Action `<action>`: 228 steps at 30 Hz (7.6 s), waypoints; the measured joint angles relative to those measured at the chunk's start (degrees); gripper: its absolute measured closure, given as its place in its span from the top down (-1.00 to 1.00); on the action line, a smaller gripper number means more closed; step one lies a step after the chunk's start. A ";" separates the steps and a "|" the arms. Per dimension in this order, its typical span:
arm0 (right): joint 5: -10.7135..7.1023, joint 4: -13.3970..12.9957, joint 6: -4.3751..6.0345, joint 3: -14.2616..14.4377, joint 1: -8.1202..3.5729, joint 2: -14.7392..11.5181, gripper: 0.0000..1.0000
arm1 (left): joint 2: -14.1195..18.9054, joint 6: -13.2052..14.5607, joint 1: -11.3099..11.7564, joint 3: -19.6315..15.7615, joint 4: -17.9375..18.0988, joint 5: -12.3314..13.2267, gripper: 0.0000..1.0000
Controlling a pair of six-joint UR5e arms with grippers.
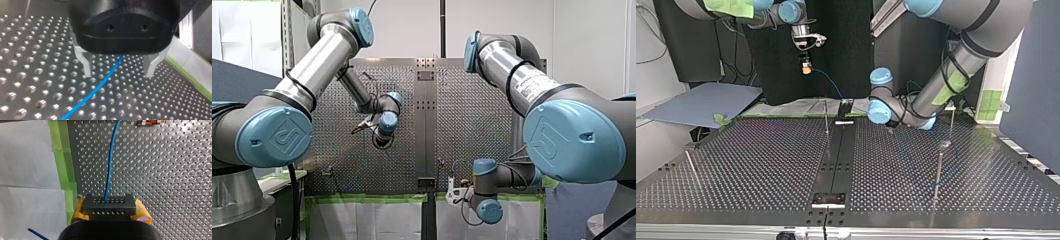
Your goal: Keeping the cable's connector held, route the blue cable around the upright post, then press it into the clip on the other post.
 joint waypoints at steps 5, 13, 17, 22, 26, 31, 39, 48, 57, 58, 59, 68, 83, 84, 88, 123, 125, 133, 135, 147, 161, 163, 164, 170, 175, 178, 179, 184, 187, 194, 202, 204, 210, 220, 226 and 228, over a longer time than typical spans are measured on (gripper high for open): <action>-0.02 -0.09 0.02 0.01 0.06 0.00 -1.00 | -2.01 -0.21 -0.55 0.00 0.08 -0.09 0.97; -0.38 -0.51 0.18 0.02 0.07 -0.01 -1.00 | -2.74 -1.69 -1.10 0.00 0.46 0.12 0.97; -0.86 -0.78 0.18 0.01 0.08 -0.01 -1.00 | -3.94 -2.21 -1.66 0.00 0.47 0.49 0.97; -2.03 -1.17 0.17 0.01 0.08 -0.01 -1.00 | -6.31 -3.81 -2.69 0.00 1.05 1.88 0.97; -3.31 -1.60 0.14 0.02 0.09 -0.01 -1.00 | -6.80 -5.49 -3.12 0.00 1.43 2.99 0.97; -5.10 -2.21 0.08 0.02 0.09 -0.01 -1.00 | -6.88 -7.60 -3.43 0.00 1.56 4.69 0.97; -9.19 -3.25 0.00 0.02 -0.03 -0.01 -1.00 | -6.98 -10.13 -3.91 0.00 1.73 6.63 0.97; -12.03 -3.71 0.00 0.01 -0.17 0.00 -1.00 | -7.41 -12.11 -4.18 0.00 1.91 8.08 0.97; -12.94 -3.86 0.00 0.02 -0.15 -0.01 -1.00 | -8.27 -12.61 -4.97 0.00 1.57 9.12 0.97; -12.99 -3.88 0.00 0.02 -0.13 0.00 -1.00 | -8.30 -12.83 -5.04 0.00 1.50 9.51 0.97; -13.08 -3.92 0.00 0.02 -0.11 -0.01 -1.00 | -8.40 -13.01 -5.11 0.00 1.41 9.90 0.97; -13.38 -3.98 0.00 0.01 -0.09 -0.02 -1.00 | -9.74 -13.54 -6.41 0.00 -0.79 15.19 0.97; -13.47 -3.14 -0.09 -0.03 -0.57 -0.01 -1.00 | -9.73 -15.50 -7.21 0.00 -2.59 21.24 0.97; -13.48 -3.11 -0.10 -0.04 -0.60 -0.01 -1.00 | -9.73 -15.83 -7.22 0.00 -2.62 21.72 0.97; -13.48 -3.02 -0.14 -0.06 -0.68 -0.01 -1.00 | -9.71 -17.38 -7.21 0.00 -2.82 23.78 0.97; -12.67 1.21 -1.86 -0.67 -4.13 -0.01 -1.00 | -9.63 -21.36 -7.22 0.01 -3.42 40.96 0.97; -12.68 1.75 -1.85 -0.93 -4.21 -0.01 -1.00 | -9.63 -21.27 -7.29 0.00 -3.42 41.62 0.97; -12.98 3.20 -1.84 -1.86 -4.28 0.00 -1.00 | -9.62 -20.40 -8.06 0.00 -3.32 43.87 0.97; -13.12 3.61 -1.82 -2.15 -4.29 0.00 -1.00 | -9.62 -20.22 -8.27 0.00 -3.33 44.21 0.97; -14.82 5.78 -1.83 -3.37 -3.99 0.00 -1.00 | -9.63 -20.04 -9.82 0.00 -2.81 45.28 0.97; -14.97 5.92 -1.78 -3.66 -3.94 0.00 -1.00 | -9.65 -22.14 -10.76 0.00 -2.06 40.14 0.97; -14.97 5.92 -1.81 -3.66 -3.94 0.00 -1.00 | -9.65 -22.43 -10.91 0.00 -2.06 39.10 0.97; -14.97 5.92 -1.82 -3.66 -3.94 0.00 -1.00 | -9.65 -22.57 -10.98 0.00 -2.06 38.62 0.97; -14.97 5.92 -1.84 -3.66 -4.00 0.00 -1.00 | -9.64 -23.24 -11.54 0.00 -2.07 35.81 0.07; -14.97 6.00 -1.95 -3.66 -4.14 0.00 -1.00 | -9.66 -23.25 -12.02 0.00 -1.39 34.62 -1.00; -14.97 6.28 -2.22 -3.66 -4.22 0.00 -1.00 | -9.65 -23.39 -12.24 0.00 -0.68 33.46 -1.00; -14.96 6.37 -2.31 -3.67 -4.25 0.00 -1.00 | -9.65 -23.48 -12.28 0.00 -0.45 33.01 -1.00; -14.77 6.59 -2.44 -3.68 -4.39 0.00 -1.00 | -9.65 -24.86 -12.67 0.00 0.13 30.01 -1.00; -14.42 6.70 -2.46 -3.67 -4.64 0.00 -1.00 | -9.64 -25.45 -13.16 0.00 0.17 28.25 -1.00; -13.69 6.98 -2.38 -3.67 -5.14 0.00 -1.00 | -9.64 -25.99 -15.12 0.00 0.75 24.15 -1.00; -10.66 7.41 -2.00 -3.69 -7.75 -0.03 -1.00 | -9.63 -29.34 -18.71 0.00 3.79 19.91 -1.00; -10.34 7.51 -1.93 -3.71 -8.47 -0.06 -1.00 | -9.64 -30.18 -19.13 0.00 4.30 19.05 -1.00; -10.11 7.58 -1.85 -3.86 -10.22 -0.07 -1.00 | -9.65 -32.62 -19.64 -0.01 5.05 16.50 -1.00; -10.16 8.40 -1.94 -5.08 -12.44 -0.08 -1.00 | -9.69 -33.21 -19.54 0.00 6.10 12.18 -1.00; -10.26 8.80 -1.84 -6.27 -13.16 -0.08 -1.00 | -9.70 -32.85 -19.76 0.00 6.70 11.16 -1.00; -10.70 8.96 -1.71 -6.93 -13.33 -0.08 -1.00 | -9.70 -32.62 -19.82 0.00 6.84 11.21 -1.00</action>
